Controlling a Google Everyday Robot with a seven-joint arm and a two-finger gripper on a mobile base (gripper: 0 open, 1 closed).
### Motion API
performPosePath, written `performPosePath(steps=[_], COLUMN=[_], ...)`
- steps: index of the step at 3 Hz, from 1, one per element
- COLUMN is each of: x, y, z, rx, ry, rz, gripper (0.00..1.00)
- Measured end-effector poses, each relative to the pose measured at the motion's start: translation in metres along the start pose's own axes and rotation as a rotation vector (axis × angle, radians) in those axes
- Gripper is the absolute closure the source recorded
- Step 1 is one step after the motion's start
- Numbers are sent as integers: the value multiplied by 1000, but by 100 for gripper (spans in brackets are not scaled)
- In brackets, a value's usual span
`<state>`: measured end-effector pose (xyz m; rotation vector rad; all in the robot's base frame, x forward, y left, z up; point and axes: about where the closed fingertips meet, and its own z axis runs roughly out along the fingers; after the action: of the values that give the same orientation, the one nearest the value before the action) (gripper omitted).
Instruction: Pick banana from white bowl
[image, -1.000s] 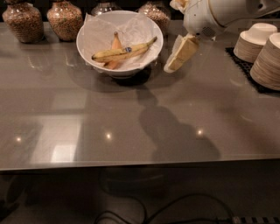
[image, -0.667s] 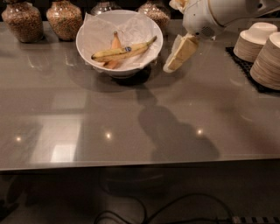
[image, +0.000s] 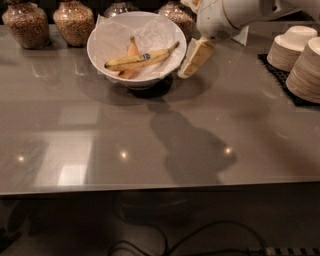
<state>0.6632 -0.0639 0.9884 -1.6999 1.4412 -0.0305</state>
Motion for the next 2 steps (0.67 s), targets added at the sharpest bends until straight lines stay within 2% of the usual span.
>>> performPosePath(steps=[1, 2], x=[-3, -7], y=[-30, -54], z=[38, 71], rx=[13, 24], ry=[-33, -65], rz=[-82, -118], gripper=[0, 19])
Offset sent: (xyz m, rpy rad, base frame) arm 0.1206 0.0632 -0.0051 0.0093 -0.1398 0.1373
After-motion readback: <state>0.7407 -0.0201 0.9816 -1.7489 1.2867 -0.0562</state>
